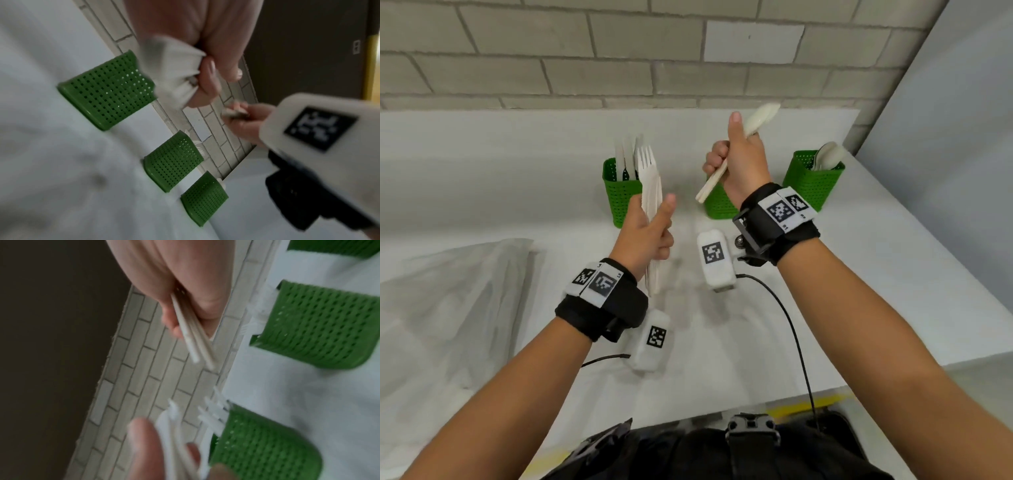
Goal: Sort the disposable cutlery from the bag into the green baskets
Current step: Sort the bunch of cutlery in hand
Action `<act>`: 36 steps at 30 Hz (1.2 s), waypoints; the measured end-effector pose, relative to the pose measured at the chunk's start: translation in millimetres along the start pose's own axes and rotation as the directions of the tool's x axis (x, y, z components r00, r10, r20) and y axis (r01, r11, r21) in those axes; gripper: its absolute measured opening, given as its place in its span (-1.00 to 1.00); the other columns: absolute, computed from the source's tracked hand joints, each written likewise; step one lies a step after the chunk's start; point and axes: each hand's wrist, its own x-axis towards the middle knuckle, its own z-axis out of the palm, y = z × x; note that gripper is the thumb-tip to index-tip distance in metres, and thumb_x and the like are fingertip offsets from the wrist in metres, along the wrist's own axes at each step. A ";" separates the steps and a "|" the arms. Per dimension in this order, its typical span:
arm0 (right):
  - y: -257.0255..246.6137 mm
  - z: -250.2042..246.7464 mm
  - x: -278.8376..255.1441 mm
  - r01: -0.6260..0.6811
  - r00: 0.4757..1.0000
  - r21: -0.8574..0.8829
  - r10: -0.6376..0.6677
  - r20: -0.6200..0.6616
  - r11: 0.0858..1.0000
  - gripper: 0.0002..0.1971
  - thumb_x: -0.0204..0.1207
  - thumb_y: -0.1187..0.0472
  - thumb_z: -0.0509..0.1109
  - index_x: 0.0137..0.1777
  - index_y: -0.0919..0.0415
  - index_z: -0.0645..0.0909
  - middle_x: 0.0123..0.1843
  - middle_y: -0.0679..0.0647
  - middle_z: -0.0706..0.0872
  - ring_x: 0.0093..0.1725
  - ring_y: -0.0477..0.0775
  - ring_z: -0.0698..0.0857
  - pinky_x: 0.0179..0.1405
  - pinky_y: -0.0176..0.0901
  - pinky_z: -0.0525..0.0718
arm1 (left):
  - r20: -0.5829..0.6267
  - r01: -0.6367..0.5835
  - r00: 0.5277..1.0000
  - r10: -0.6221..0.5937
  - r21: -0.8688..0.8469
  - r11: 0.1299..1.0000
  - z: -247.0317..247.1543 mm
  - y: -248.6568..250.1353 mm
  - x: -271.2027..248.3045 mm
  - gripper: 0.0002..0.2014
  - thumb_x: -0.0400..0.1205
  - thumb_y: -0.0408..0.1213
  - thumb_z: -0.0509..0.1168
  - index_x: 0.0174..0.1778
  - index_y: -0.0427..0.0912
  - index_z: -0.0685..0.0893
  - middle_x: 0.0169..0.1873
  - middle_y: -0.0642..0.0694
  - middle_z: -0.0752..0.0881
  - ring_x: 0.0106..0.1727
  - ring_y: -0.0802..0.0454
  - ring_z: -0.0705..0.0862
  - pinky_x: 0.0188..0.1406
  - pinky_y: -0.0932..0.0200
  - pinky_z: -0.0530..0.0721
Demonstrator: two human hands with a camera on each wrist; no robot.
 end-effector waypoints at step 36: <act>-48.1 -65.2 36.2 0.402 0.875 -0.808 0.080 0.477 0.430 -0.64 0.50 -0.18 0.35 -0.06 0.14 0.64 -0.21 0.00 0.65 -0.20 -0.04 0.64 -0.37 -0.38 0.52 | -0.012 0.056 0.998 -0.059 -0.164 0.985 70.3 -7.8 14.6 -0.90 0.75 -0.27 0.07 0.15 -0.10 0.40 -0.36 -0.03 0.42 -0.57 0.18 0.37 -0.62 0.36 0.37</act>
